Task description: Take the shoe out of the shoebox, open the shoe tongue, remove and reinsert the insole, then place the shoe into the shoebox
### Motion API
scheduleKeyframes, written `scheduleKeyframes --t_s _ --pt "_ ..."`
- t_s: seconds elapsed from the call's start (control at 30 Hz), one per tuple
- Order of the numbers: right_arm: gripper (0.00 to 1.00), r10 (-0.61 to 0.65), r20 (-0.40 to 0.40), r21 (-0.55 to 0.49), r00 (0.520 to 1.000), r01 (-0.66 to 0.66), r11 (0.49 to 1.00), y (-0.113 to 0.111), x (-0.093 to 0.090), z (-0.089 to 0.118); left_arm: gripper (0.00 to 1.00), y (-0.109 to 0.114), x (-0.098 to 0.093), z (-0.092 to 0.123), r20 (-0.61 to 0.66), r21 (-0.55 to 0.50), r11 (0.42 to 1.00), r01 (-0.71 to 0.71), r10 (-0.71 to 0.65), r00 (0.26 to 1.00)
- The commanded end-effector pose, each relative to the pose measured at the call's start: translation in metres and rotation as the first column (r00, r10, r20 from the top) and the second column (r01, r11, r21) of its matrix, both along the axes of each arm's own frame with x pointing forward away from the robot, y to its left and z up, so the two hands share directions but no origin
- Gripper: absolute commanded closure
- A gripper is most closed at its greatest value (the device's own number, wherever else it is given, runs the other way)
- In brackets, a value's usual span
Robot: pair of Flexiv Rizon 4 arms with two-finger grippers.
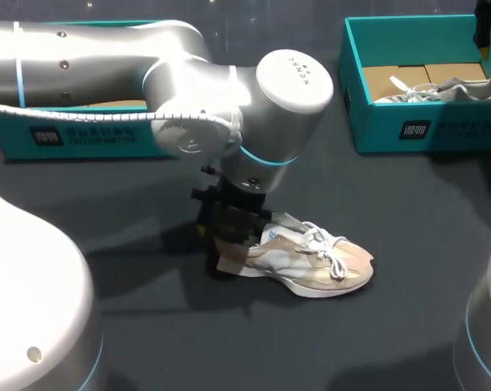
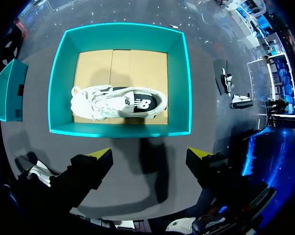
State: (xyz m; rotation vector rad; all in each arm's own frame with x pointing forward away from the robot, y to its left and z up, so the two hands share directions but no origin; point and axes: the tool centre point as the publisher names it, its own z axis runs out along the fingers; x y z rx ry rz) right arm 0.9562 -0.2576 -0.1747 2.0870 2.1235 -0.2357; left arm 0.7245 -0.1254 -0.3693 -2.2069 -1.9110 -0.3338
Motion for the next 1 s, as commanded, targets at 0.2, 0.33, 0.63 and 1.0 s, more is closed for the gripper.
scheduleKeyframes --t_s 0.2,0.33,0.63,1.0 --pt "0.00 0.000 0.001 0.000 1.000 0.000 1.000 0.000 -0.001 0.000 0.00 0.001 -0.003 0.030 0.016 -0.069 0.997 -0.015 0.016 1.000" --pt "0.00 0.000 0.001 0.000 1.000 0.000 1.000 0.000 -0.001 0.000 0.00 -0.001 -0.005 0.050 0.009 -0.118 0.992 -0.036 0.037 0.999" --pt "0.00 0.000 0.001 0.000 1.000 0.000 1.000 0.000 -0.001 0.000 0.00 0.005 -0.012 0.104 -0.088 -0.240 0.952 -0.192 0.176 0.980" --pt "0.00 0.000 0.001 0.000 1.000 0.000 1.000 0.000 -0.001 0.000 0.00 0.037 -0.020 0.134 -0.297 -0.298 0.865 -0.405 0.319 0.900"
